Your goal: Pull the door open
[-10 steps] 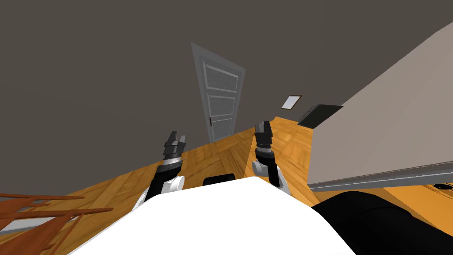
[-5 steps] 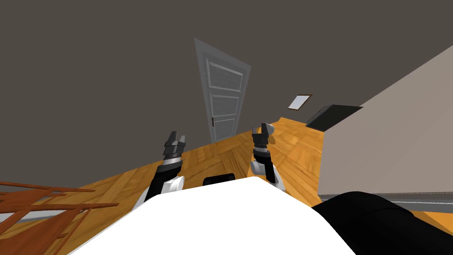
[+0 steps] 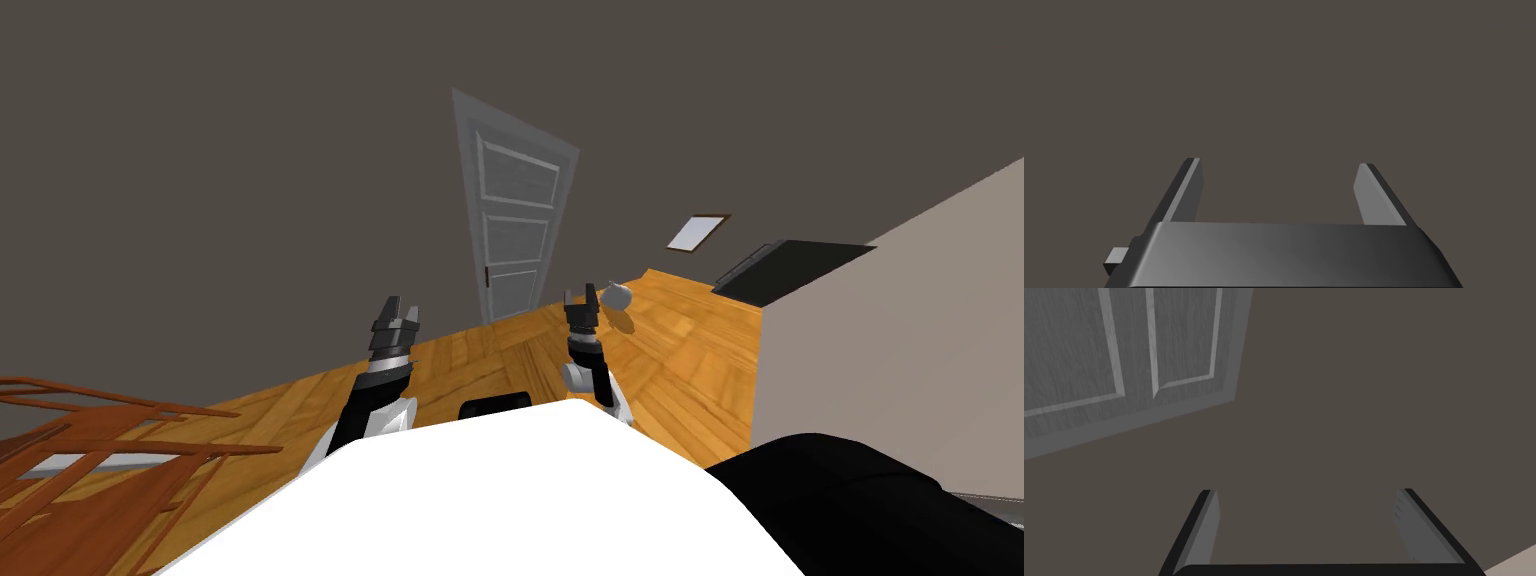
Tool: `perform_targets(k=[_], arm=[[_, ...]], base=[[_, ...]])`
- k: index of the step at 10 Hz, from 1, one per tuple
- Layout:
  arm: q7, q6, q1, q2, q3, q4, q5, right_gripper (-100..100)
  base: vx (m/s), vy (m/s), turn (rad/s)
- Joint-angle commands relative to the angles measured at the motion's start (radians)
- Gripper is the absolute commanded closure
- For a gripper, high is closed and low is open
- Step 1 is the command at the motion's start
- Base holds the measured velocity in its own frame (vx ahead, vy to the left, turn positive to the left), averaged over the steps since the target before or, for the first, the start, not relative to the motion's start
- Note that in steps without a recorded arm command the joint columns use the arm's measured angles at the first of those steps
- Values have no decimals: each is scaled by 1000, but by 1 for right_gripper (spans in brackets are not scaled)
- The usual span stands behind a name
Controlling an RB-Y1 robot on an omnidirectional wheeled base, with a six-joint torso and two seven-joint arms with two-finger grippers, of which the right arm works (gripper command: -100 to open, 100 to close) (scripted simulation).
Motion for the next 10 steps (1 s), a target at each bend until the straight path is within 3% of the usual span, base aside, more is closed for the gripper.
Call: perform_targets(k=[1, 10], arm=[[-29, -3, -11, -3, 6, 30, -20, -100], [-214, -49, -81, -29, 37, 258, -154, -100]], base=[[82, 1, 138], [96, 5, 139]])
